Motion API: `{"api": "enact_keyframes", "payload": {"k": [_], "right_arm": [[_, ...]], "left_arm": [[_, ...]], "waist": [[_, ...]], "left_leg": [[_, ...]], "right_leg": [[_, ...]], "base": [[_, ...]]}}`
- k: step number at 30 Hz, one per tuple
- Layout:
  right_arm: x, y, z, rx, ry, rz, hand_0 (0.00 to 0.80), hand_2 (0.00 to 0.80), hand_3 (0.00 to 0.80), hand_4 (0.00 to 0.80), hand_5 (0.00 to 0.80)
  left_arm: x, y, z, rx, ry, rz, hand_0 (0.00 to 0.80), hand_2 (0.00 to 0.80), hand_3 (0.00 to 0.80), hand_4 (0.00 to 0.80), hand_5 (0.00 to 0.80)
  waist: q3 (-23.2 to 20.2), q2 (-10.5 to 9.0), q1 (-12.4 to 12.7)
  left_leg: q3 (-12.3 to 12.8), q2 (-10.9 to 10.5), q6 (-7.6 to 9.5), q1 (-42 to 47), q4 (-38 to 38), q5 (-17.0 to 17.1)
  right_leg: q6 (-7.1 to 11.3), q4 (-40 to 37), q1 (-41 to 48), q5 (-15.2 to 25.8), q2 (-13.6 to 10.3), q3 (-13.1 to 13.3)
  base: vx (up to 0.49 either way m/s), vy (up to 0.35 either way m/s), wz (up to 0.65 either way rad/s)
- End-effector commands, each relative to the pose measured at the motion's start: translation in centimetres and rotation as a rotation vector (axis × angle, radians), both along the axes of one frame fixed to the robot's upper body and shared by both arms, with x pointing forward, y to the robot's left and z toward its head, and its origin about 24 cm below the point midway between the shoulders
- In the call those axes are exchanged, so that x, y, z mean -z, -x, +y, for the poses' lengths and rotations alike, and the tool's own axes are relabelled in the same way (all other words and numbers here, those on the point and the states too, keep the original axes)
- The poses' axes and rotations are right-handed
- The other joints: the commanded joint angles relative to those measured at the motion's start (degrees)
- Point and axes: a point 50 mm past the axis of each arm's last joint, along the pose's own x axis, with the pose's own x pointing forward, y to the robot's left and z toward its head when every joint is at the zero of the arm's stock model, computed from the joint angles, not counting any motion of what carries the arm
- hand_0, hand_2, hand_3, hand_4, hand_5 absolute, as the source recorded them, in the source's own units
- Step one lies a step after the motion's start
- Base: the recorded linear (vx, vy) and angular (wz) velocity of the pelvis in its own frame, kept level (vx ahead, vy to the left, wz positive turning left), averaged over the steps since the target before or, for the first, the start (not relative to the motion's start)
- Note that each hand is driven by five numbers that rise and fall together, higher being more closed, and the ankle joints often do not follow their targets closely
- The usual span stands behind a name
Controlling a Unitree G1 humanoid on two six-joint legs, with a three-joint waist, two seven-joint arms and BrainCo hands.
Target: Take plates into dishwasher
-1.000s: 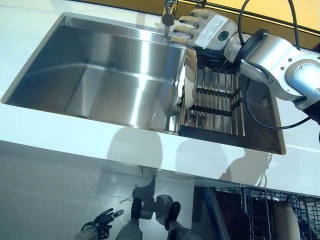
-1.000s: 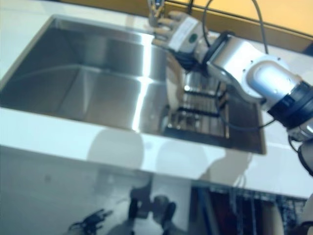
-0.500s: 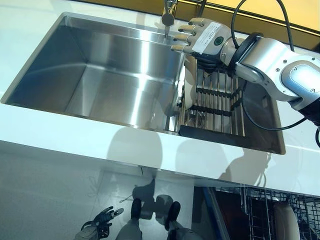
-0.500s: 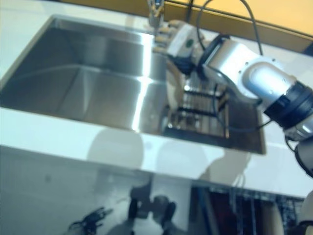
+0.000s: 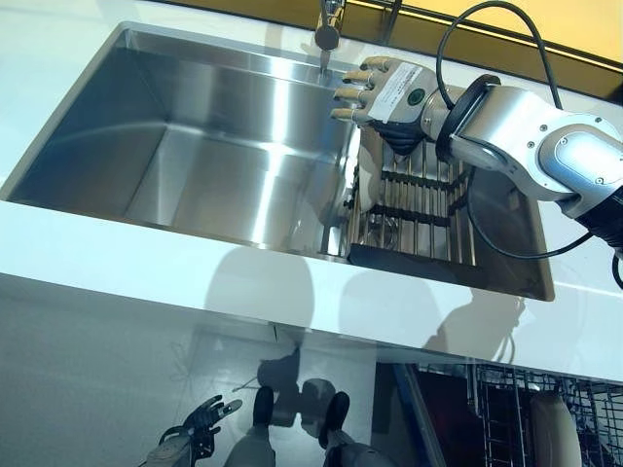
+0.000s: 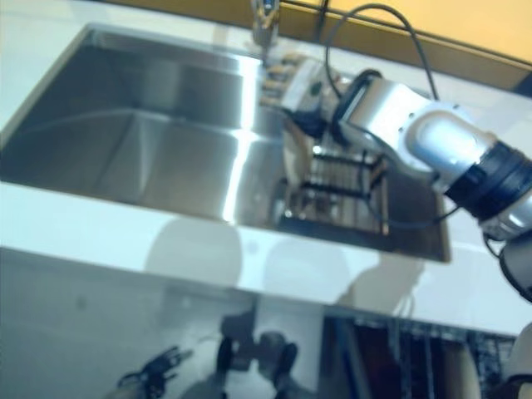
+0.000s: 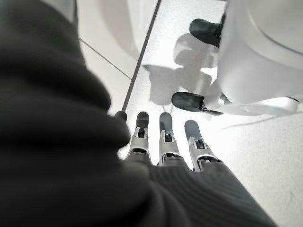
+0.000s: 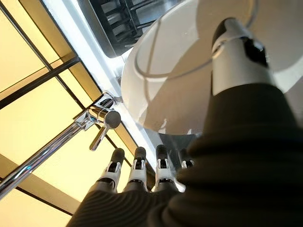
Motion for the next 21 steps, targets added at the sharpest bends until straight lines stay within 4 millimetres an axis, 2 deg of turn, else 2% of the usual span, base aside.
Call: {"api": "enact_keyframes", "payload": {"k": [1,11,21], "right_arm": [[-1.2,0.6,-0.3,0.025,0.073,-0.065,0.0,0.0,0.0,0.0,0.0],[0.6,0.9,1.0,0.032,0.301,-0.07,0.0,0.0,0.0,0.0,0.0],[1.5,0.1,0.4,0.143,0.41,-0.066,0.0,0.0,0.0,0.0,0.0]], "left_arm": [[-0.5,-0.4,0.5,-0.031,0.01,-0.052,0.0,0.0,0.0,0.0,0.0],[-0.7,-0.7,0.4,-0.06,0.042,-0.077,0.0,0.0,0.0,0.0,0.0],[-0.9,-1.0,0.2,-0.097,0.074,-0.11,0.0,0.0,0.0,0.0,0.0]], "waist": [[0.5,-1.2,1.8],[0.9,-1.39,2.3],[1.6,-1.41,2.7]], "left_leg": [[0.0,-0.9,0.53,-2.0,-0.5,-2.2],[0.0,-0.9,0.47,-2.6,-0.5,-1.9],[-0.1,-0.8,0.44,-3.3,-0.5,-1.6]], "right_leg": [[3.76,0.0,3.4,-5.0,0.5,-1.1],[3.77,0.0,2.8,-4.8,0.4,-1.7],[3.75,0.0,2.2,-4.6,0.4,-1.8]], "base": [[0.0,0.0,0.0],[0.0,0.0,0.0],[0.0,0.0,0.0]]}}
